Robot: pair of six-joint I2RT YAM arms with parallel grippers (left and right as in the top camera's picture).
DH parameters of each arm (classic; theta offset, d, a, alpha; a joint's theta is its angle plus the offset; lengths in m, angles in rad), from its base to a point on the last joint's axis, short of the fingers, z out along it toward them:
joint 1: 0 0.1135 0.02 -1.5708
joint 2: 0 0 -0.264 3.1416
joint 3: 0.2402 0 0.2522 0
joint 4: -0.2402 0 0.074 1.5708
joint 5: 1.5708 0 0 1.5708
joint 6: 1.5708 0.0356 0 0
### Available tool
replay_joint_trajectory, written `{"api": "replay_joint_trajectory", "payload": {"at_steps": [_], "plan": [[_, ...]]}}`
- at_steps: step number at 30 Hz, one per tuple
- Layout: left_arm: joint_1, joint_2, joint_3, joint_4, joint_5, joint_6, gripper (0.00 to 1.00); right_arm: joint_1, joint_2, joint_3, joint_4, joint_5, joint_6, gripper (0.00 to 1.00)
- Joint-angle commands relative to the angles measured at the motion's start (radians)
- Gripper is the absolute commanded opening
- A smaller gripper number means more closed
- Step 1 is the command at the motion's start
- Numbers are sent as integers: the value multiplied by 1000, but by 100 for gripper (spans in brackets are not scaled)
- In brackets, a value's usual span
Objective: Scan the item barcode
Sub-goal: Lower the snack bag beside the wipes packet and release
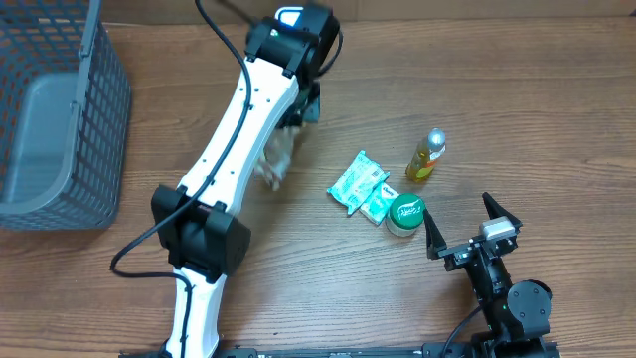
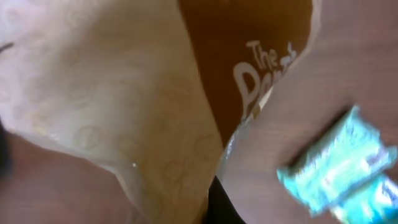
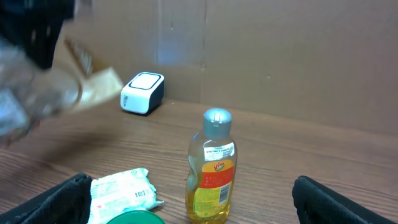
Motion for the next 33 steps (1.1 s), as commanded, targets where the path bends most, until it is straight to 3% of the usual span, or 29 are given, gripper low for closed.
{"api": "replay_joint_trajectory", "payload": {"at_steps": [1,6,8,10,11,14,25,33], "plan": [[-1,28,-108,16,161,-67,5,-3,-9,-11,3,6,2,100],[-2,28,-243,79,264,-68,7,-3,-9,-11,3,6,2,100],[-2,28,-293,110,264,-67,24,-3,-9,-10,3,6,2,100],[-3,28,-338,130,263,-66,58,-3,-9,-11,3,6,2,100],[-3,28,-352,130,261,-61,69,-3,-9,-11,3,6,2,100],[-2,28,-372,113,261,-4,86,-3,-9,-11,3,6,2,100],[14,25,-336,55,215,46,91,-3,-9,-11,3,6,2,100],[25,-37,-127,66,314,80,92,-3,-9,-11,3,6,2,100]]}}
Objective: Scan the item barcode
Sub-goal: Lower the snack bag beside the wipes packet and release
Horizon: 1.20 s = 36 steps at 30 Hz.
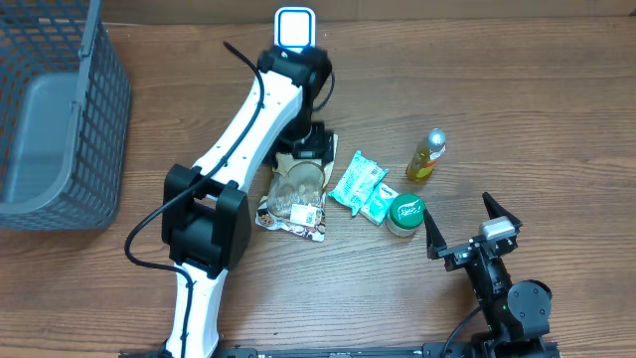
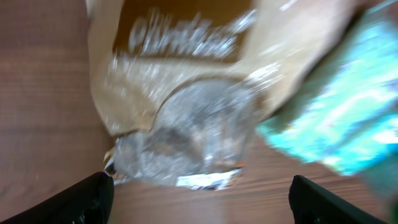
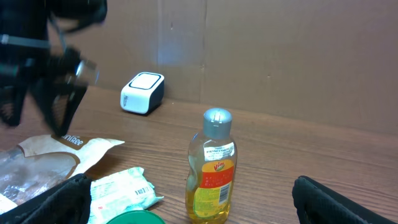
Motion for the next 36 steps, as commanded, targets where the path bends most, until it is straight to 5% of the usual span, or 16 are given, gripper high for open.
{"api": "replay_joint_trajectory", "payload": {"at_steps": [1,5,36], "plan": [[11,-71,131,3,40,30,92,-3,-9,-11,3,6,2,100],[17,-99,220,-8,35,30,100,-3,-9,-11,3,6,2,100],[16,-105,229,-6,31,30,100,-3,-9,-11,3,6,2,100]]}}
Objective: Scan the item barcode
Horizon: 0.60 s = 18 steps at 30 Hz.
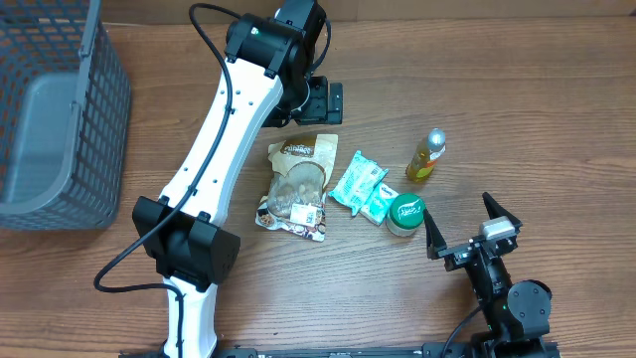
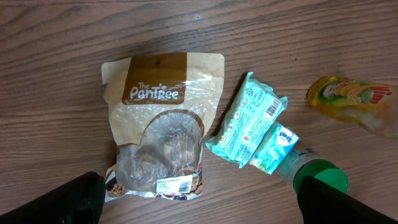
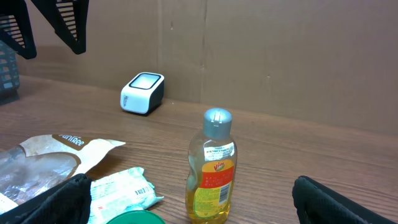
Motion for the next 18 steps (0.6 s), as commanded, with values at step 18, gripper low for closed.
{"api": "replay_joint_trajectory", "payload": {"at_steps": [18], "plan": [[5,-251,11,-2,10,12,100,-3,-9,-11,3,6,2,100]]}}
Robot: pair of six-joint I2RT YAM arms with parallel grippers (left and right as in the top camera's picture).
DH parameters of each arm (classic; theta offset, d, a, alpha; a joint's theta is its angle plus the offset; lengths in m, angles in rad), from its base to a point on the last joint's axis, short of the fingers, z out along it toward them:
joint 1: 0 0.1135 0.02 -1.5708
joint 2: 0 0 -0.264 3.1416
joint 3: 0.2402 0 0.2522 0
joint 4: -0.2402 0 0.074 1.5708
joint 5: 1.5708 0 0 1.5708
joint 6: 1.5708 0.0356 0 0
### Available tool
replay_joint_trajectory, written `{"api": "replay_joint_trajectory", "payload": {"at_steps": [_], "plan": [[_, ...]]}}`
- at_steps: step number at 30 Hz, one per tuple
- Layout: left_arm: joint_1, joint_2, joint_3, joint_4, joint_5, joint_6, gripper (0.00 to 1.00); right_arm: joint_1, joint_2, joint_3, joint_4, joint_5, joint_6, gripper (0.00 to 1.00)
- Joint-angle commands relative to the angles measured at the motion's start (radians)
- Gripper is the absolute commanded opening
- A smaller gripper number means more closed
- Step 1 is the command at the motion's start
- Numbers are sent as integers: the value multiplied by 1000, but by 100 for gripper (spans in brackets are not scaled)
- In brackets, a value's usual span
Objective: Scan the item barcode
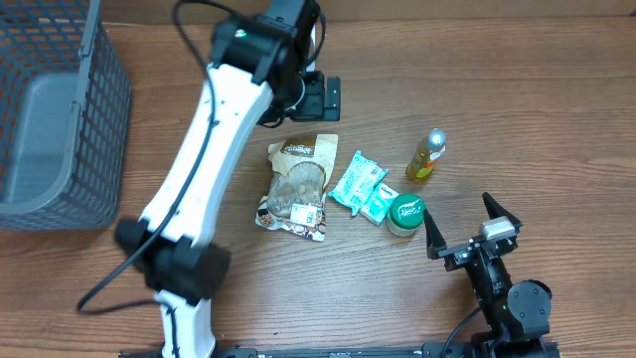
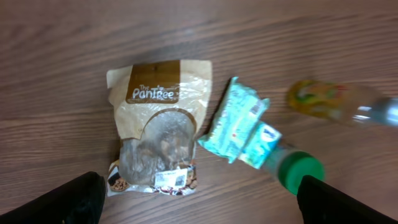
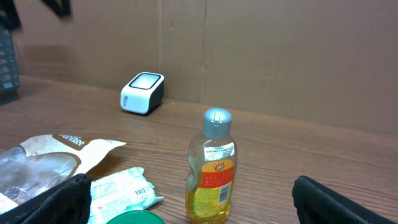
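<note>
A brown "The Pantree" snack bag (image 1: 296, 186) lies flat on the table, its barcode label at the near end (image 2: 169, 178). My left gripper (image 1: 320, 99) hangs open and empty behind and above it; its dark fingertips (image 2: 81, 200) frame the wrist view. The white scanner (image 3: 142, 93) stands at the back of the table, hidden under the left arm in the overhead view. My right gripper (image 1: 462, 227) rests open near the front right with nothing held, facing the yellow bottle (image 3: 211, 167).
Two teal packets (image 1: 360, 185), a green-lidded jar (image 1: 405, 214) and the yellow bottle (image 1: 425, 155) lie right of the bag. A grey mesh basket (image 1: 50, 109) stands at the far left. A cardboard wall (image 3: 280, 56) closes the back.
My left arm has shifted a little, and the items look slightly smaller in its wrist view. The gripper stays open. Bag, packets, jar and bottle have not moved. My right arm is still.
At first my left gripper held the snack bag up near the scanner. Then the bag lay on the table beside the teal packets with the gripper open just above it. After that the gripper stood open higher up toward the back, and it remains there.
</note>
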Motion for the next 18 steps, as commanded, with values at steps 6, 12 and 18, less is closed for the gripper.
{"api": "replay_joint_trajectory", "payload": {"at_steps": [6,12,18], "plan": [[5,-291,12,-2,8,11,100,-3,-9,-11,3,6,3,100],[5,-397,12,-3,8,11,99,-3,-9,-11,3,6,3,100],[5,-430,12,-3,8,11,100,-3,-9,-11,3,6,3,100]]}}
